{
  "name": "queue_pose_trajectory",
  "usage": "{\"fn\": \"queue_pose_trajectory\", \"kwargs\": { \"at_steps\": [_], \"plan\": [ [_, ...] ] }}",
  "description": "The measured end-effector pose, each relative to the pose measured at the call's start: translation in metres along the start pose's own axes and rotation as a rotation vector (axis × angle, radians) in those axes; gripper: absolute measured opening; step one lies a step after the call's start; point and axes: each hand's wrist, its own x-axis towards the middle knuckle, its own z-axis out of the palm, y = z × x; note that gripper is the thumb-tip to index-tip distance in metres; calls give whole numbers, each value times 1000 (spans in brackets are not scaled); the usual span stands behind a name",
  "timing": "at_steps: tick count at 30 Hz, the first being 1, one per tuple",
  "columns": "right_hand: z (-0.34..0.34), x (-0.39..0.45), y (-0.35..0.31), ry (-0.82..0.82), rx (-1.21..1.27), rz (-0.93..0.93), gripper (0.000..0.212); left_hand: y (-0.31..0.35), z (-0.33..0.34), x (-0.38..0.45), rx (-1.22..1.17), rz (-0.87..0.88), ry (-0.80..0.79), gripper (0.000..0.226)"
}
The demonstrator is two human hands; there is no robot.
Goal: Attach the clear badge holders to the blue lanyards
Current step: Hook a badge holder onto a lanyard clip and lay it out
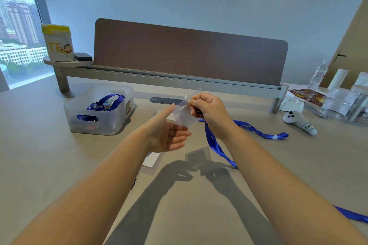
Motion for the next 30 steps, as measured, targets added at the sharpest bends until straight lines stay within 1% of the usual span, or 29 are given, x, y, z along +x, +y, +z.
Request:
{"fn": "queue_pose_trajectory", "kwargs": {
  "at_steps": [2,4,7,9,10,13,14,17,19,23,27,29,30],
  "plan": [
    [0,-1,-1,-24,-8,4,32,3,9,-1,-164,74,80,50],
    [-2,0,-2,-43,-41,16,30,7,12,0,-219,137,177,40],
    [-5,1,-2,-23,-122,31,21,13,9,-1,-254,193,217,42],
    [-4,2,-1,-13,-176,37,22,14,9,-4,-226,227,215,52],
    [-3,1,-1,-16,-198,37,24,13,9,-5,-175,246,211,53],
    [2,-2,-5,-37,-233,23,25,11,10,-6,-72,306,197,36],
    [3,-3,-7,-43,-240,19,26,11,11,-6,-79,325,205,36],
    [6,-4,-11,-57,-260,16,26,12,11,-3,-104,399,286,67],
    [7,-5,-12,-64,-268,27,28,13,14,-2,-91,446,337,77],
    [7,-4,-11,-60,-250,45,29,14,13,3,-50,503,414,71],
    [10,-5,-9,-64,-257,38,26,15,8,7,-34,482,419,68],
    [11,-6,-8,-74,-242,19,20,18,5,8,3,471,416,62],
    [12,-5,-7,-75,-236,2,21,20,5,8,31,478,415,61]
  ]
}}
